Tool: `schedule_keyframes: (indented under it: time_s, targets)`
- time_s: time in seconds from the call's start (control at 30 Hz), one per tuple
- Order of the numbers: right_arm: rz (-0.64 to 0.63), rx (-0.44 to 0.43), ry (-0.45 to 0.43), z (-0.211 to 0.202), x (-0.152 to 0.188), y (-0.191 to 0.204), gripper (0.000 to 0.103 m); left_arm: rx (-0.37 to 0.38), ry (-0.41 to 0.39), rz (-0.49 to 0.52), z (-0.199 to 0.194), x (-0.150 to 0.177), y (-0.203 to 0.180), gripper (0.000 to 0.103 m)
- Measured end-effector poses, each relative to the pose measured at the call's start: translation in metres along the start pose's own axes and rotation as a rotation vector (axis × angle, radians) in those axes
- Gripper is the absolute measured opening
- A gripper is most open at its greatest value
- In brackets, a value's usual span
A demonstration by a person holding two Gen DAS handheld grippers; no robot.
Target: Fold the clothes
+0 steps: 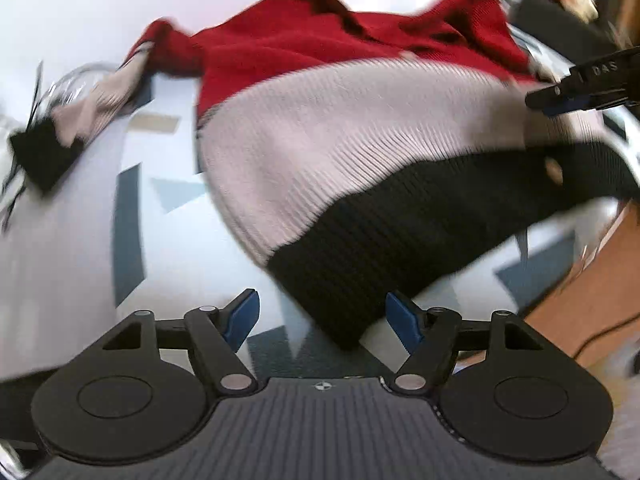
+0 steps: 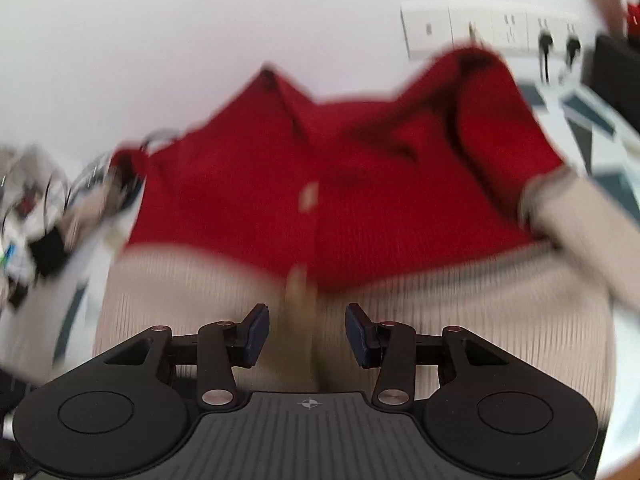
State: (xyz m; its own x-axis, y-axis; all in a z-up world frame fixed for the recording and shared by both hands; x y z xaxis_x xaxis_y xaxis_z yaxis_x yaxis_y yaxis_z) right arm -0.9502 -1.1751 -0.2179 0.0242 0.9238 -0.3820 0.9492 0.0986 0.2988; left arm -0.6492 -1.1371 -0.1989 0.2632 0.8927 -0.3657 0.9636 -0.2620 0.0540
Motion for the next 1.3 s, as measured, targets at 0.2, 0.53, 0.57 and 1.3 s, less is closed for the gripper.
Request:
schedule_keyframes:
  time_s: [0.2,0.53,0.57,1.3]
  targets:
    - [-0.047,0.045,0.038,0.031,0.052,0.028,0.042,-0.089,-0.043,0.133,0.013,0.005,-0.027,0.079]
    - [-0.133,0.166,0.017,0.056,0.049,0.053,0.012,0.073,0.001,-0.058,0.011,0.003,-0.004,0.017]
    - [-0.138,0.146,0.028,0.055,0.048,0.053,0.01,0.079,0.011,-0.066,0.01,0.004,-0.003,0.016]
    - [-0.009,-0.004,-0.004,0.002,0.053,0.042,0.005,0.032,0.032,0.048,-0.009,0.01,-0.004,0.061]
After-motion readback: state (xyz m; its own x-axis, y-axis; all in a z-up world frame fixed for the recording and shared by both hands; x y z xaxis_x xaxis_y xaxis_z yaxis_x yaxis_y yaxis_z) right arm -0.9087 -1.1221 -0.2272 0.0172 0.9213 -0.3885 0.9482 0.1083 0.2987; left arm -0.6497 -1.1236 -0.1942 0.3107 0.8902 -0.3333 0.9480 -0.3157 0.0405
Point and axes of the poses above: each gripper's, at about its wrist camera, not at the fingertips, and z roughly the way its jaws point, y to its left, x to its underside, the point moved 6 cm from there along z, roughly the way its jaws point, and after that the axes turned 14 degrees about y, right-handed, at the moved point
